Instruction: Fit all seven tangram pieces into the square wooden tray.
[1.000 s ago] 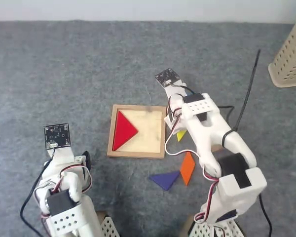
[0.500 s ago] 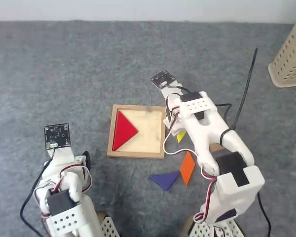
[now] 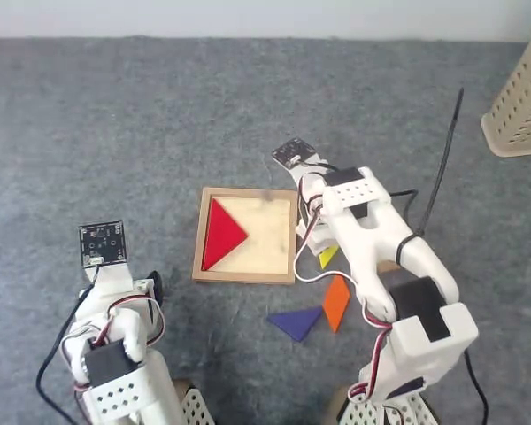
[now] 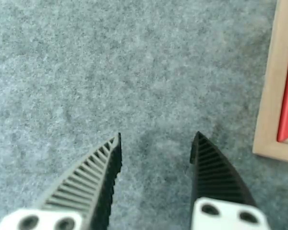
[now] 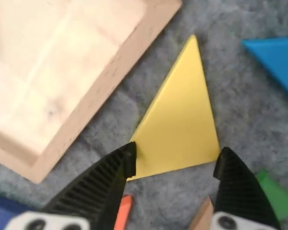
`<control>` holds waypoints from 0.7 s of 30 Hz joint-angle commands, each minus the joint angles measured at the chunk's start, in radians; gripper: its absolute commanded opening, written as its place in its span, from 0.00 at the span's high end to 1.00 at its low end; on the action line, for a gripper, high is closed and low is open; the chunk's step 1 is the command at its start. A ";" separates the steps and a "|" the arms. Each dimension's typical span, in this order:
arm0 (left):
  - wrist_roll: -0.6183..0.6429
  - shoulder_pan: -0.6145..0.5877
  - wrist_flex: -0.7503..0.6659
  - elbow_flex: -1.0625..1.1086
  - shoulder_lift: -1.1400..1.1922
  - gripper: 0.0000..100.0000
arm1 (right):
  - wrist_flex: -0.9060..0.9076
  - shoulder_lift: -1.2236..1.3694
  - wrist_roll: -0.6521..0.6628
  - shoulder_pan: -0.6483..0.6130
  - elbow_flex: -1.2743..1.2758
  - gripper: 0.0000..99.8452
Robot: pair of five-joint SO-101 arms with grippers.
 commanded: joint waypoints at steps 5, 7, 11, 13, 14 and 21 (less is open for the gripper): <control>0.009 0.000 0.003 -0.019 -0.012 0.77 | -0.016 -0.213 -0.098 -0.004 0.043 0.72; 0.009 0.000 0.003 -0.019 -0.012 0.77 | -0.019 -0.231 -0.115 -0.004 0.034 0.72; 0.009 0.000 0.003 -0.019 -0.012 0.77 | -0.018 -0.166 -0.155 -0.004 -0.034 0.66; 0.009 0.000 0.003 -0.019 -0.012 0.77 | -0.018 -0.099 -0.158 -0.004 -0.075 0.66; 0.009 0.000 0.003 -0.019 -0.012 0.77 | -0.015 -0.062 -0.157 -0.005 -0.098 0.66; 0.009 0.000 0.003 -0.019 -0.012 0.77 | -0.012 0.131 -0.161 -0.047 -0.209 0.66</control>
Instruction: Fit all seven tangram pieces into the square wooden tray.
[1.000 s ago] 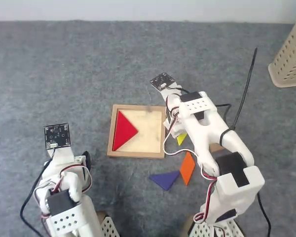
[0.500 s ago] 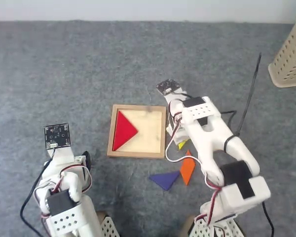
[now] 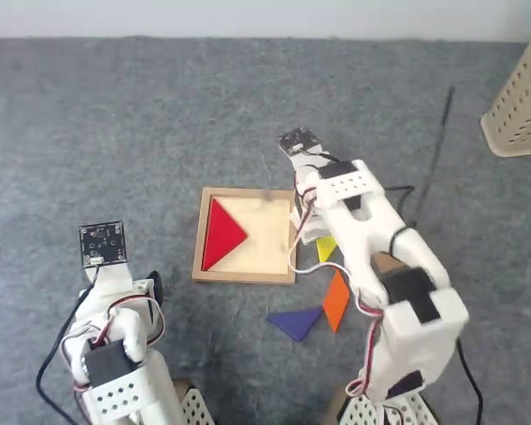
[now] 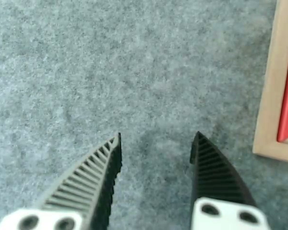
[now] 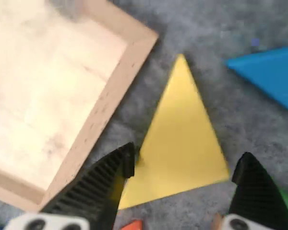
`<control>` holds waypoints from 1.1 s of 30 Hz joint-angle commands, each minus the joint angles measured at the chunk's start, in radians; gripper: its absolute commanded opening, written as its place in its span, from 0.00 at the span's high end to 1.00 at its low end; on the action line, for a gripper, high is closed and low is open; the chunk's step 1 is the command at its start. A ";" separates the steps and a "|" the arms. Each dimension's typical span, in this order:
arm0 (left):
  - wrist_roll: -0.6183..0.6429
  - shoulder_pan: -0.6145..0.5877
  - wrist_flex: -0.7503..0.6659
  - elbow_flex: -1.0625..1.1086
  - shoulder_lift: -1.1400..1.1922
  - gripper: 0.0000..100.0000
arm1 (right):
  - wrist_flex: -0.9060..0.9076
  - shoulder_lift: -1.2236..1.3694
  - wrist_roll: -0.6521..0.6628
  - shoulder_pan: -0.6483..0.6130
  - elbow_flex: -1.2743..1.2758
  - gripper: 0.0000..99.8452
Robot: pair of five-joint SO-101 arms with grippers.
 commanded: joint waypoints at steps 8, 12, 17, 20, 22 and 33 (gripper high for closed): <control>0.009 0.000 0.003 -0.019 -0.012 0.77 | -0.002 0.053 -0.015 -0.005 -0.071 0.68; 0.009 0.000 0.003 -0.019 -0.012 0.77 | 0.016 0.053 -0.017 -0.005 -0.068 0.76; 0.009 0.000 0.003 -0.019 -0.012 0.77 | 0.027 0.050 -0.037 0.021 -0.075 0.71; 0.009 0.000 0.003 -0.019 -0.012 0.77 | 0.053 0.050 -0.041 0.035 -0.110 0.67; 0.009 0.000 0.003 -0.019 -0.012 0.77 | 0.101 0.050 -0.043 0.035 -0.130 0.67; 0.009 0.000 0.003 -0.019 -0.012 0.77 | 0.079 0.090 -0.092 0.031 -0.141 0.67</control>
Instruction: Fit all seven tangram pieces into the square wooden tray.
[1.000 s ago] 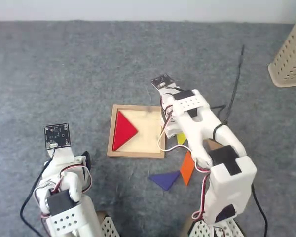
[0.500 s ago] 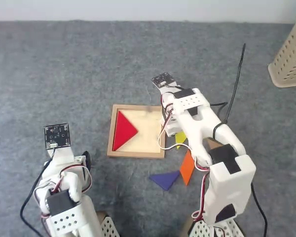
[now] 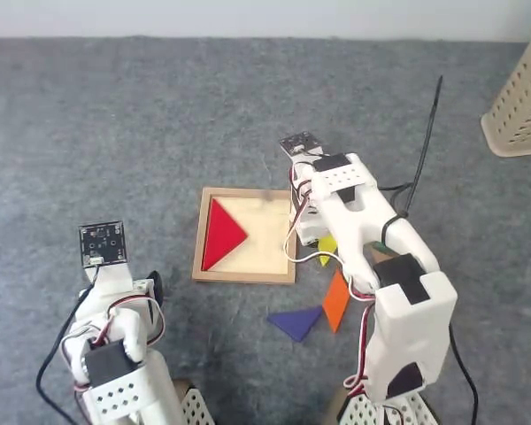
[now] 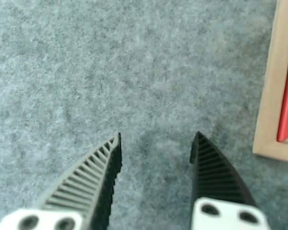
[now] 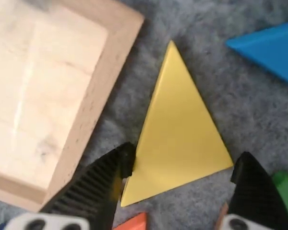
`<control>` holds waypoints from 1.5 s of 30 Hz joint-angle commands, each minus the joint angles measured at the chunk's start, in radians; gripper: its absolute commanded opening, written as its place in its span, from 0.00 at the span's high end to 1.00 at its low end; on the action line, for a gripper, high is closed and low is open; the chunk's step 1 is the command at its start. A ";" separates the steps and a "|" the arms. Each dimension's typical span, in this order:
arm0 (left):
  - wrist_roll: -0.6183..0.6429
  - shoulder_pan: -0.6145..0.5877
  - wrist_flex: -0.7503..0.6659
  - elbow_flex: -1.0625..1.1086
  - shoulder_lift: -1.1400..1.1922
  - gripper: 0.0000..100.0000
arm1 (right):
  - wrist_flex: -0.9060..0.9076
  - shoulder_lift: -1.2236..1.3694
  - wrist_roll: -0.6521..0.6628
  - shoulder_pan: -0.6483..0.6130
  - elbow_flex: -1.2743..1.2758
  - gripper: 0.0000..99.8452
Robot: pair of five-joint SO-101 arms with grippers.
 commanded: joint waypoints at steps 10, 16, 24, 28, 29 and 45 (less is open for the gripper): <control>0.009 0.000 0.003 -0.019 -0.012 0.77 | -0.038 0.024 -0.020 0.016 -0.041 0.79; 0.009 0.000 0.003 -0.019 -0.012 0.77 | -0.035 -0.004 -0.023 0.019 -0.038 0.82; 0.009 0.000 0.003 -0.019 -0.012 0.77 | -0.091 -0.275 -0.018 0.018 0.146 0.83; 0.009 0.000 0.003 -0.019 -0.012 0.77 | -0.107 -0.401 -0.017 0.018 0.229 0.85; 0.009 0.000 0.003 -0.019 -0.012 0.77 | -0.102 -0.424 -0.017 0.018 0.236 0.85; 0.009 0.000 0.003 -0.019 -0.012 0.77 | -0.104 -0.185 0.089 0.053 0.015 0.73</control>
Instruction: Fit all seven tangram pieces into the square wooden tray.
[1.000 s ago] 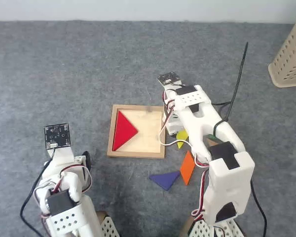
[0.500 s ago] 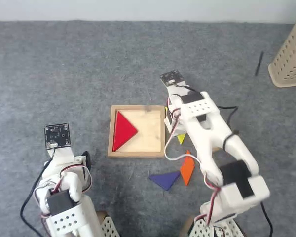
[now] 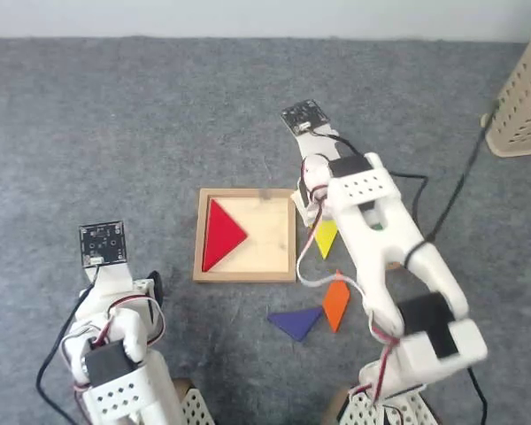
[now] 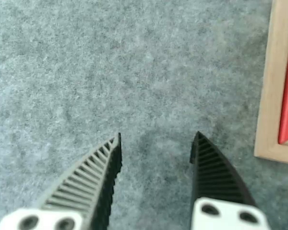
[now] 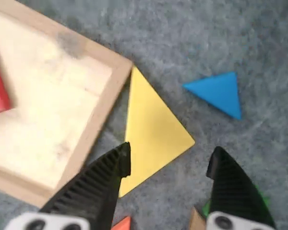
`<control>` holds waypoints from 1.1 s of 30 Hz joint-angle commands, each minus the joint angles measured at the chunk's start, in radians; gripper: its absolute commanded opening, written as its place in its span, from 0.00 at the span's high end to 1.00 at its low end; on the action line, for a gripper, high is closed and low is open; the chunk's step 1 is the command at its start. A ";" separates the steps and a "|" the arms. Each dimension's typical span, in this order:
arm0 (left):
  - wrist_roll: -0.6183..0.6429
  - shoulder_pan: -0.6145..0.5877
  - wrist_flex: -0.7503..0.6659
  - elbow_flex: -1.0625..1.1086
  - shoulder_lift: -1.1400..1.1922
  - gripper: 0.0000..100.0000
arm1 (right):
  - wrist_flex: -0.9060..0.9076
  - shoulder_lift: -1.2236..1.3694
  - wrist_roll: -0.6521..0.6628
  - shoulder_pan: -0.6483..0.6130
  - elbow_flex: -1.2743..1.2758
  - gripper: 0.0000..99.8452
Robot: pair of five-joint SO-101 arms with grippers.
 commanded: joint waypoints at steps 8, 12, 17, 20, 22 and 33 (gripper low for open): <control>0.009 0.000 0.003 -0.019 -0.012 0.77 | 0.022 0.193 0.060 0.002 -0.112 0.73; 0.009 0.000 0.003 -0.019 -0.012 0.77 | 0.022 0.203 0.060 -0.056 -0.072 0.73; 0.009 0.000 0.003 -0.019 -0.012 0.77 | 0.025 0.191 0.061 -0.096 -0.038 0.73; 0.009 0.000 0.003 -0.019 -0.012 0.77 | 0.025 0.173 0.072 -0.097 -0.006 0.73; 0.009 0.000 0.003 -0.019 -0.012 0.77 | 0.025 0.157 0.075 -0.099 0.017 0.73; 0.009 0.000 0.003 -0.019 -0.012 0.77 | 0.087 0.134 0.034 -0.024 0.078 0.74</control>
